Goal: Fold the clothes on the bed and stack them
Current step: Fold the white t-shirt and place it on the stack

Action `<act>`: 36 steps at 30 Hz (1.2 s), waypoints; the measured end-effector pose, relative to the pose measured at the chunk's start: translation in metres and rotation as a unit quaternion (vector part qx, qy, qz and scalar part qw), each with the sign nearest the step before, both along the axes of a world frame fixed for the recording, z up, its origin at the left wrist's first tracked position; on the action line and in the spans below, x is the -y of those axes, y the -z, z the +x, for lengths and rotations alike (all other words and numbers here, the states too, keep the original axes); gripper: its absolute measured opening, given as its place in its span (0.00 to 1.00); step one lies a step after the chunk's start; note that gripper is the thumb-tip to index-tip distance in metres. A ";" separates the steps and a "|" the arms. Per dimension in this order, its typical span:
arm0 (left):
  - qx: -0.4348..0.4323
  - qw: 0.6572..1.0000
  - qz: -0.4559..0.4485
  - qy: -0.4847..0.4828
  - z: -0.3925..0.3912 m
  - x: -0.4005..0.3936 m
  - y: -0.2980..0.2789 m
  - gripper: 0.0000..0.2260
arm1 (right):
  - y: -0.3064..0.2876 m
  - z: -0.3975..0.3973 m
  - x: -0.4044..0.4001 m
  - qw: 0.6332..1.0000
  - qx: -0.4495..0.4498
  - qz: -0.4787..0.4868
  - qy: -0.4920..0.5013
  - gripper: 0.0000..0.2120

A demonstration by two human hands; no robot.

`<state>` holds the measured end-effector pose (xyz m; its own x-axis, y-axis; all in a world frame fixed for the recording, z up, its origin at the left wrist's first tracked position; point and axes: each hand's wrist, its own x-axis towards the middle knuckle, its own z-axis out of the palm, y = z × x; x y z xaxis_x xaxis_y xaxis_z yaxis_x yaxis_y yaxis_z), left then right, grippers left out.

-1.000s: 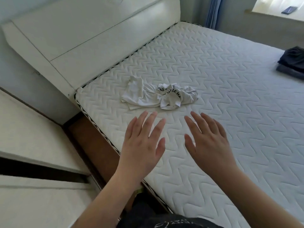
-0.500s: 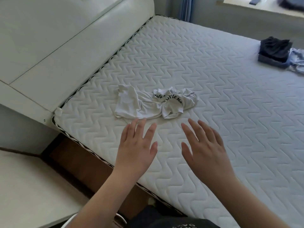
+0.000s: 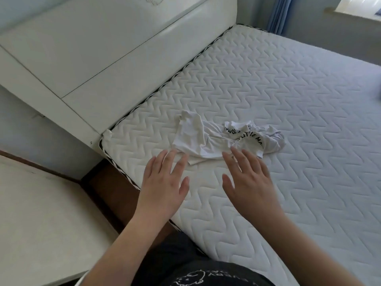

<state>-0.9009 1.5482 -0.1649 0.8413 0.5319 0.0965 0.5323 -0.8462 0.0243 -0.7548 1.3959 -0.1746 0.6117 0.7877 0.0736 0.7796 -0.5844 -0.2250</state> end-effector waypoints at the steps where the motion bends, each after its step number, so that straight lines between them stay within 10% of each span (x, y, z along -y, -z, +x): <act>1: 0.002 1.000 -0.001 -0.002 0.000 -0.009 0.001 0.23 | 0.002 0.001 -0.009 1.000 0.003 -0.001 -0.005 0.25; 19: 0.031 0.991 -0.071 0.107 0.064 -0.343 0.121 0.21 | 0.080 0.056 -0.310 0.991 -0.046 -0.087 0.089 0.27; 36: -0.032 0.988 -0.123 0.087 0.227 -0.438 0.262 0.22 | 0.253 0.185 -0.450 0.983 -0.109 -0.130 0.076 0.28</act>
<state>-0.6741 1.9864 -0.4271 0.9222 0.3797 -0.0738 0.3866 -0.8978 0.2108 -0.5697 1.8458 -0.4273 0.7029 0.6605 -0.2640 0.6282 -0.7505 -0.2051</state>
